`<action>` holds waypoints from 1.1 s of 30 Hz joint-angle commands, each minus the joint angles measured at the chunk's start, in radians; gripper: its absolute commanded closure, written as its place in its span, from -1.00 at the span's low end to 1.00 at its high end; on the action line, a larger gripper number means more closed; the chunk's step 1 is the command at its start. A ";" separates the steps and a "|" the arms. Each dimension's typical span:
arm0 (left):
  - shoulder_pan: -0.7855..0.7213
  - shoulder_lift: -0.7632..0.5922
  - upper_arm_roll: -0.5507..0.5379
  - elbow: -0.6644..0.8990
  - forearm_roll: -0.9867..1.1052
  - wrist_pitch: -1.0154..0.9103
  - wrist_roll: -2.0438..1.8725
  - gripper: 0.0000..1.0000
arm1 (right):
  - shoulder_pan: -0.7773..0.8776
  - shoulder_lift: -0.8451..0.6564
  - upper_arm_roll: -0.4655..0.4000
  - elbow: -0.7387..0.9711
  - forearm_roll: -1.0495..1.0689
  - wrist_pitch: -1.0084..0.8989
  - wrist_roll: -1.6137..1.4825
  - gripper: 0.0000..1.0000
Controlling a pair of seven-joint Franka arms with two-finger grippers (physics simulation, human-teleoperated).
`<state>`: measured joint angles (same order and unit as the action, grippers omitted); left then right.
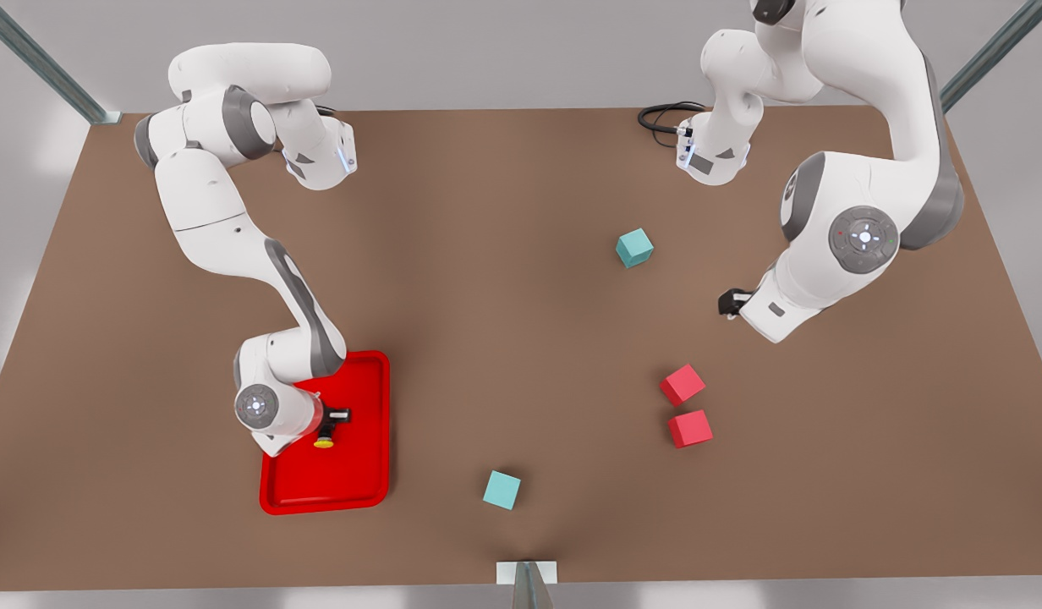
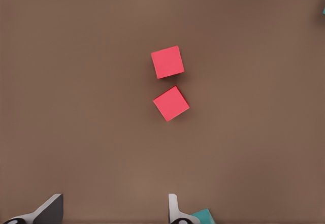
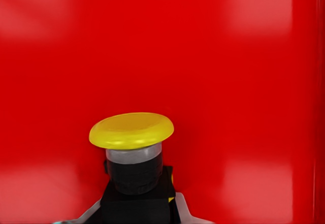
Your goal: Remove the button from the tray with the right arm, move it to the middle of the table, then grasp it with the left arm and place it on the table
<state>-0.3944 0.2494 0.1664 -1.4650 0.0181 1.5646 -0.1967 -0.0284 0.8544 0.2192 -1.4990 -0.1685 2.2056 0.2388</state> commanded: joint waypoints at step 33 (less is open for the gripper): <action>0.000 0.010 0.001 0.002 0.002 0.012 -0.007 -1.00 | 0.867 0.319 -0.156 0.729 0.199 -0.310 0.726 0.18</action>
<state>-0.3943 0.2607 0.1669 -1.4641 0.0191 1.5749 -0.2021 0.8311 1.1668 0.0669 -0.7746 0.0215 1.8947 0.5967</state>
